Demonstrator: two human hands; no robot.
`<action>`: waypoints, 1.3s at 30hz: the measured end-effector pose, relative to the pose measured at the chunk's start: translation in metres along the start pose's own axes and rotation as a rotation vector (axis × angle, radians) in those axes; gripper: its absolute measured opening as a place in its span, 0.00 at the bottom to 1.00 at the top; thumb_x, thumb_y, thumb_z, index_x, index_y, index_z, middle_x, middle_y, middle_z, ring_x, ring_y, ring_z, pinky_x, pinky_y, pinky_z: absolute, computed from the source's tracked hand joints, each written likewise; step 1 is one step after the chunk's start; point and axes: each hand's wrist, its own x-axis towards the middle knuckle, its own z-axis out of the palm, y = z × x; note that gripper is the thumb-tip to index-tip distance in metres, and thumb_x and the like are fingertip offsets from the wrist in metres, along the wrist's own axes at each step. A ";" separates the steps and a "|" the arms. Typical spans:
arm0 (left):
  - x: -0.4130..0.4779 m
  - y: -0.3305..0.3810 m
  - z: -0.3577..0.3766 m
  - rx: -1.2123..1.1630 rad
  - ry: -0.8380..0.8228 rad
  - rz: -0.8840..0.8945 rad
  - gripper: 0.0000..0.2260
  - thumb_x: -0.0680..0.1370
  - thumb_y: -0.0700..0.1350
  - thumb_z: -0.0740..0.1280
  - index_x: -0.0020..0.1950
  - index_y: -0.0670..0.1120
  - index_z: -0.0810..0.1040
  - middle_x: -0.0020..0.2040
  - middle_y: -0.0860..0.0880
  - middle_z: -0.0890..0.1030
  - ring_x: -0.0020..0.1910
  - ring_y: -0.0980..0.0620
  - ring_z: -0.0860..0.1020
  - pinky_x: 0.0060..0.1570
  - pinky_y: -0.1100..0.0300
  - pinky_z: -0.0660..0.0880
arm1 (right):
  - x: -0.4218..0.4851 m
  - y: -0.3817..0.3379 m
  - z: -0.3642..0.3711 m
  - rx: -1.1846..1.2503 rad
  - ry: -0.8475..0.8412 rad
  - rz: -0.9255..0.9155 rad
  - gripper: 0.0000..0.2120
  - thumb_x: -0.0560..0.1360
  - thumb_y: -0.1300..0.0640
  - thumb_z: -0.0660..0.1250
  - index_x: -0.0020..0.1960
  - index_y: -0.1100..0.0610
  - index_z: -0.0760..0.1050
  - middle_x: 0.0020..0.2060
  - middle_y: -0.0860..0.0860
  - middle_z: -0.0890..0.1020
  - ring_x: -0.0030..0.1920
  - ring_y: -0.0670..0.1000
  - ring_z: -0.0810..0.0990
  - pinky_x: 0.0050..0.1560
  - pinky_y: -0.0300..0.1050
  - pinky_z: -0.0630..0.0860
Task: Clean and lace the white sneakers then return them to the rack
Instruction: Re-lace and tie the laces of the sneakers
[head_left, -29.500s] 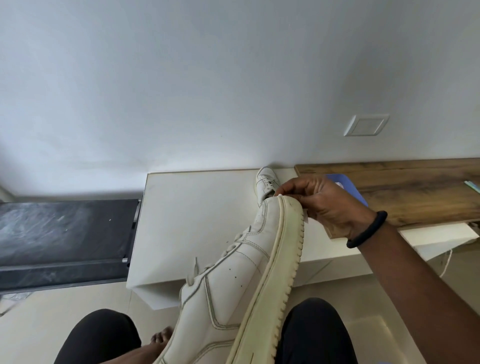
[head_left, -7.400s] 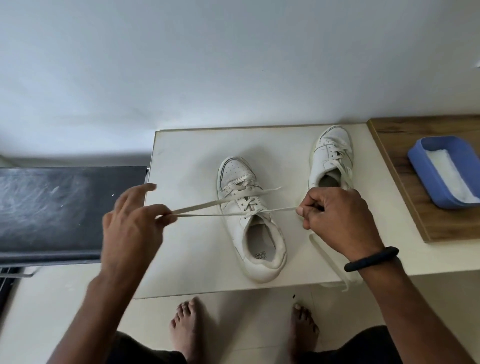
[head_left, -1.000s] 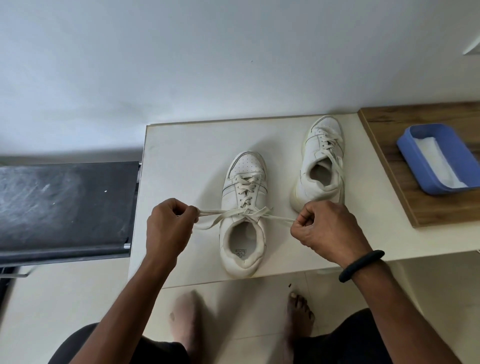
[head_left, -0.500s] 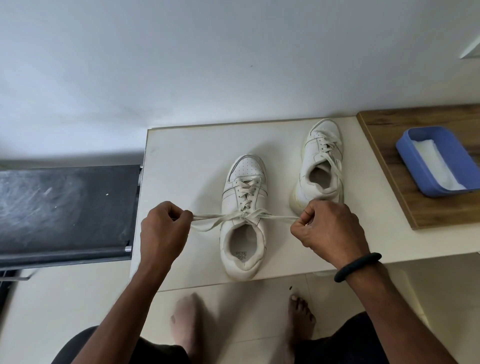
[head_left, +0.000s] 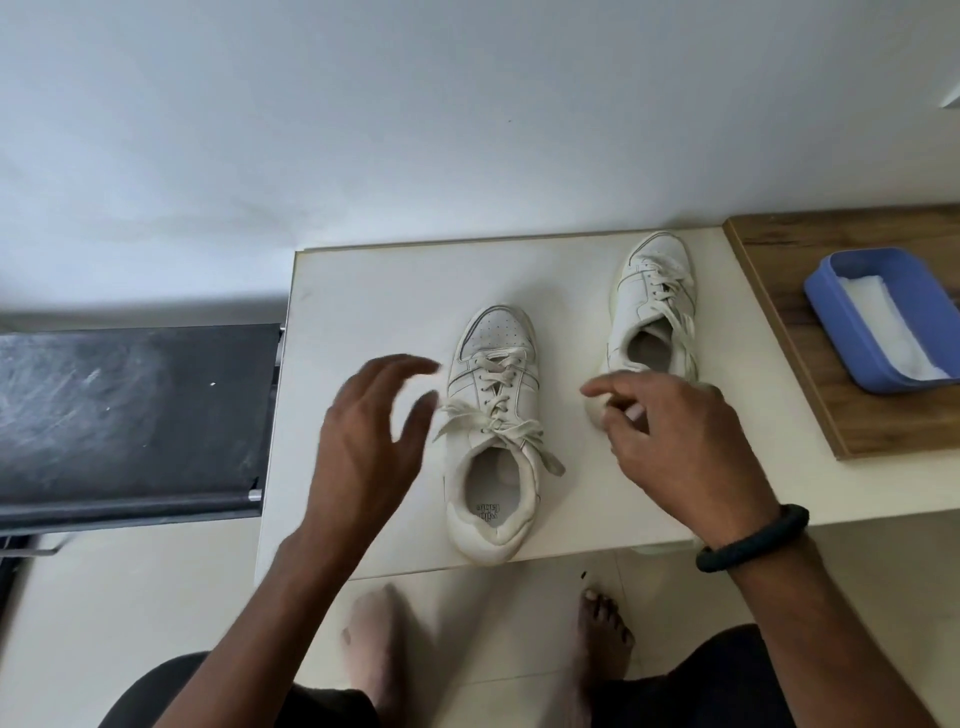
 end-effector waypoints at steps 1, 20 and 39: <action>0.003 0.005 0.003 -0.029 -0.048 0.101 0.08 0.79 0.42 0.70 0.59 0.49 0.82 0.58 0.53 0.82 0.58 0.54 0.79 0.60 0.61 0.73 | 0.002 -0.004 0.004 0.064 0.034 -0.089 0.14 0.78 0.60 0.69 0.58 0.46 0.83 0.46 0.46 0.84 0.39 0.44 0.83 0.45 0.45 0.83; -0.001 0.007 0.019 -0.082 -0.108 0.093 0.06 0.79 0.46 0.68 0.48 0.48 0.84 0.42 0.53 0.81 0.39 0.52 0.79 0.39 0.55 0.75 | 0.007 0.005 0.025 0.053 -0.104 -0.281 0.03 0.71 0.52 0.68 0.43 0.48 0.74 0.36 0.40 0.80 0.40 0.42 0.80 0.41 0.51 0.81; 0.004 0.000 0.006 -0.135 -0.018 -0.002 0.06 0.80 0.45 0.69 0.55 0.48 0.84 0.50 0.54 0.82 0.47 0.60 0.79 0.44 0.75 0.69 | 0.001 0.009 -0.013 1.430 -0.299 -0.083 0.10 0.75 0.62 0.64 0.53 0.60 0.82 0.45 0.60 0.86 0.42 0.57 0.84 0.41 0.44 0.78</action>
